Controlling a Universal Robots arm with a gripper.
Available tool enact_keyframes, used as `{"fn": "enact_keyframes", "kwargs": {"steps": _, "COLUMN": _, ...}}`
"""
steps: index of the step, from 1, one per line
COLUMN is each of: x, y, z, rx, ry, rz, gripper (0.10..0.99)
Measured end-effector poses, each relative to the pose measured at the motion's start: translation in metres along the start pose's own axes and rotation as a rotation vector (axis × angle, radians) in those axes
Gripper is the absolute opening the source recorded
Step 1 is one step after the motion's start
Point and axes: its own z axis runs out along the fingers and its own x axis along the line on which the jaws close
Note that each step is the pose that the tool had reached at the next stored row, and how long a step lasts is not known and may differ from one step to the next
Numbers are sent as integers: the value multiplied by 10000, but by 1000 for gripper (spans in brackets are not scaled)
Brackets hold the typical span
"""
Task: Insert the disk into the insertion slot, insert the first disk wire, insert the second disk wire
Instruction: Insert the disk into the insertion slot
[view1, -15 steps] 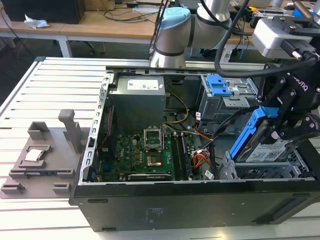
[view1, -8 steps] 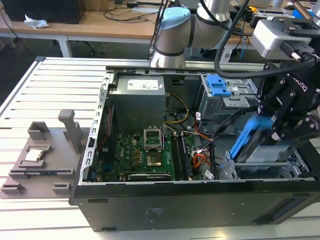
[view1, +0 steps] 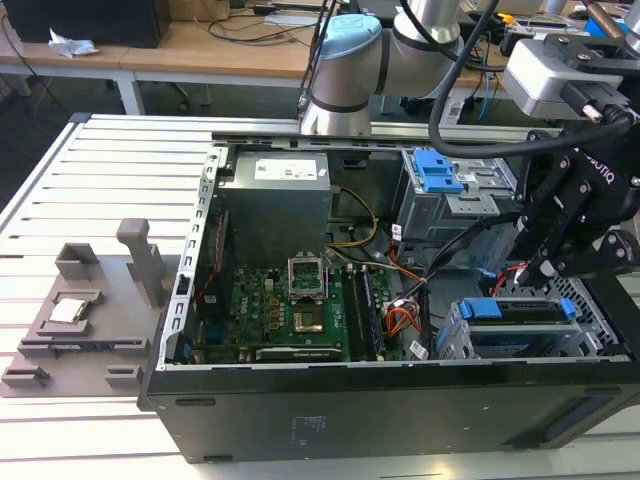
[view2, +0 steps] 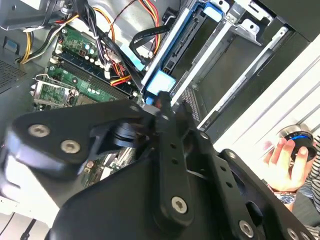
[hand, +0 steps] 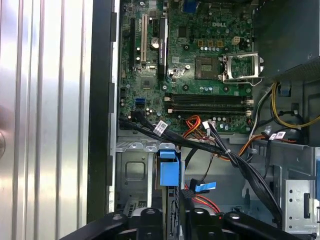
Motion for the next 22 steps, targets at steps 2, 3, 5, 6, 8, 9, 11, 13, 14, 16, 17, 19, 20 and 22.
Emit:
{"fn": "enact_keyframes", "kwargs": {"steps": 2, "x": 0, "y": 0, "z": 1, "rx": 0, "ry": 0, "rz": 0, "gripper": 114}}
{"fn": "enact_keyframes", "kwargs": {"steps": 3, "x": 0, "y": 0, "z": 1, "rx": 0, "ry": 0, "rz": 0, "gripper": 106}}
{"fn": "enact_keyframes", "kwargs": {"steps": 5, "x": 0, "y": 0, "z": 1, "rx": 0, "ry": 0, "rz": 0, "gripper": 106}}
{"fn": "enact_keyframes", "kwargs": {"steps": 6, "x": 0, "y": 0, "z": 1, "rx": 0, "ry": 0, "rz": 0, "gripper": 106}}
{"fn": "enact_keyframes", "kwargs": {"steps": 8, "x": 0, "y": 0, "z": 1, "rx": 0, "ry": 0, "rz": 0, "gripper": 106}}
{"fn": "enact_keyframes", "kwargs": {"steps": 9, "x": 0, "y": 0, "z": 2, "rx": 0, "ry": 0, "rz": 0, "gripper": 106}}
{"fn": "enact_keyframes", "kwargs": {"steps": 11, "x": 0, "y": -1, "z": 2, "rx": 0, "ry": -1, "rz": 1, "gripper": 106}}
{"fn": "enact_keyframes", "kwargs": {"steps": 13, "x": -5, "y": -22, "z": 2, "rx": 0, "ry": -3, "rz": 0, "gripper": 106}}
{"fn": "enact_keyframes", "kwargs": {"steps": 14, "x": -12, "y": -42, "z": 2, "rx": 0, "ry": -3, "rz": 0, "gripper": 106}}
{"fn": "enact_keyframes", "kwargs": {"steps": 16, "x": -29, "y": -85, "z": 0, "rx": -1, "ry": -1, "rz": 1, "gripper": 106}}
{"fn": "enact_keyframes", "kwargs": {"steps": 17, "x": -34, "y": -106, "z": 4, "rx": -3, "ry": -3, "rz": 1, "gripper": 106}}
{"fn": "enact_keyframes", "kwargs": {"steps": 19, "x": -35, "y": -143, "z": 31, "rx": -10, "ry": -1, "rz": 0, "gripper": 106}}
{"fn": "enact_keyframes", "kwargs": {"steps": 20, "x": -35, "y": -162, "z": 51, "rx": -12, "ry": 0, "rz": 0, "gripper": 106}}
{"fn": "enact_keyframes", "kwargs": {"steps": 22, "x": -34, "y": -193, "z": 73, "rx": -14, "ry": 1, "rz": 1, "gripper": 106}}
